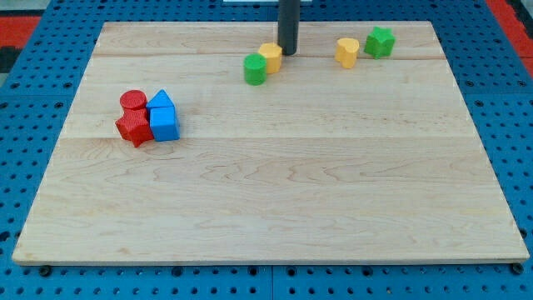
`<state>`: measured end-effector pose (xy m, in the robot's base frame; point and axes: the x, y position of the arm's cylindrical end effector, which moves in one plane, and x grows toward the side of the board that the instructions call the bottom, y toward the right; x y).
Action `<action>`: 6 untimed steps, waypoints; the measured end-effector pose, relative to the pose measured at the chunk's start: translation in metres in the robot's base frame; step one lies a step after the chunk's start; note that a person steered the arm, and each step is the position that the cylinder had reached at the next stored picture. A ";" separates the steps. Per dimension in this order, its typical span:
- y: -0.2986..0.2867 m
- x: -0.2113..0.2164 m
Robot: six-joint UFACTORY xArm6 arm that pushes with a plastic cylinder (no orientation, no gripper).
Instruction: Slide the green star along with the yellow heart to the center
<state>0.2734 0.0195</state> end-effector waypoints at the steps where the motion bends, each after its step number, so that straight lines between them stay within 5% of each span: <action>1: -0.020 0.020; 3: 0.021 -0.030; 5: 0.222 -0.080; 6: 0.270 -0.081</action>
<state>0.1926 0.2896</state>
